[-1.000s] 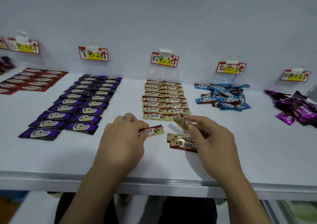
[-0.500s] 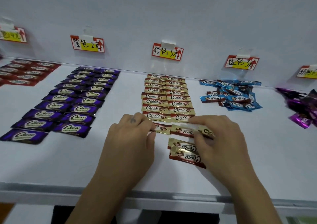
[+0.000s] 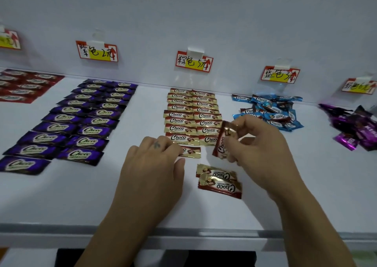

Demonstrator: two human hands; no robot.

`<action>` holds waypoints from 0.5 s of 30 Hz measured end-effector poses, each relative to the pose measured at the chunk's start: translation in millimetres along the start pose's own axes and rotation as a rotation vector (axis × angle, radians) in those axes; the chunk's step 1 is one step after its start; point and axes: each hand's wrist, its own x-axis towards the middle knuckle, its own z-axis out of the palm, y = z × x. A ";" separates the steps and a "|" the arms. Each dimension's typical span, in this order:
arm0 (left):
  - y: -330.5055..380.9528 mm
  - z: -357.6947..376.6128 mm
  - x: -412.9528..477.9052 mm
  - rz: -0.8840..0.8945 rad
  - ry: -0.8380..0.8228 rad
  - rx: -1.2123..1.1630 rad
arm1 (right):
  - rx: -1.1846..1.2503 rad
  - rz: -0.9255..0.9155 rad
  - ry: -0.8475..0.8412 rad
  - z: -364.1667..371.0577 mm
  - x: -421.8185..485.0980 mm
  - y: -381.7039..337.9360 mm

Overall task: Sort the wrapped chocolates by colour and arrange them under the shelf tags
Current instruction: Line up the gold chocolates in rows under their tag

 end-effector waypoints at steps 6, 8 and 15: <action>2.2 -3.6 0.7 0.051 0.038 -0.025 | -0.249 0.172 0.122 16.3 -5.5 6.1; 3.4 -2.8 -0.2 0.074 0.036 -0.016 | -0.435 0.168 0.133 17.3 -10.2 9.3; 1.7 -0.7 0.4 0.093 0.027 -0.013 | -0.575 -0.303 0.137 20.5 -25.8 23.3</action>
